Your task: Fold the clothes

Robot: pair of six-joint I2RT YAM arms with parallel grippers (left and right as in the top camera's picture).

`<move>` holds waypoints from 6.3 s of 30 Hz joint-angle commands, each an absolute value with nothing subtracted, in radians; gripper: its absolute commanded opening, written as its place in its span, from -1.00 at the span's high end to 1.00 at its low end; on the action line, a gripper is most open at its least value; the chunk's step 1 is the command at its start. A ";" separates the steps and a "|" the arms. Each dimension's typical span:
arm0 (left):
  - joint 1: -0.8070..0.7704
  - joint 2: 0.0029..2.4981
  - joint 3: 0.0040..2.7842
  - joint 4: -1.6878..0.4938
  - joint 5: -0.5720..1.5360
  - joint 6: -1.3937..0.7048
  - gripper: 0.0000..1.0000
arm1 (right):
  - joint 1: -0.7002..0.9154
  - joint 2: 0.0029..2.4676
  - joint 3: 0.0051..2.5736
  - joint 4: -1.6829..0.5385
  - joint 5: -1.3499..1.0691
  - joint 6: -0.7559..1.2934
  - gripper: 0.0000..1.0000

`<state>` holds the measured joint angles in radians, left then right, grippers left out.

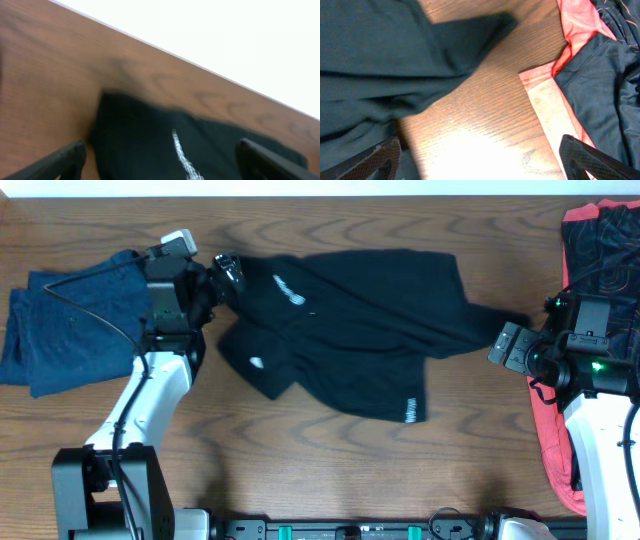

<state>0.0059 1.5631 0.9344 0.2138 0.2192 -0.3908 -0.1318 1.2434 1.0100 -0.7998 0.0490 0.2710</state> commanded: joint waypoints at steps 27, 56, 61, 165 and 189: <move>-0.334 1.562 0.884 -0.582 0.408 -0.627 -0.64 | -0.137 1.235 1.016 -0.808 0.056 0.273 -0.99; -0.681 1.785 0.868 -0.290 0.368 -1.074 -0.30 | -0.137 1.235 1.016 -0.828 0.056 0.260 -0.99; -0.689 1.785 0.868 -0.289 0.282 -1.076 -0.08 | -0.137 1.235 1.016 -0.830 0.056 0.260 -0.99; -0.356 1.348 0.868 -0.963 -0.136 -0.815 0.88 | 0.047 1.823 1.190 -0.228 0.240 0.373 0.98; -0.356 1.348 0.868 -0.828 -0.152 -0.751 0.88 | -0.104 1.805 1.247 -1.045 -0.028 0.298 -0.60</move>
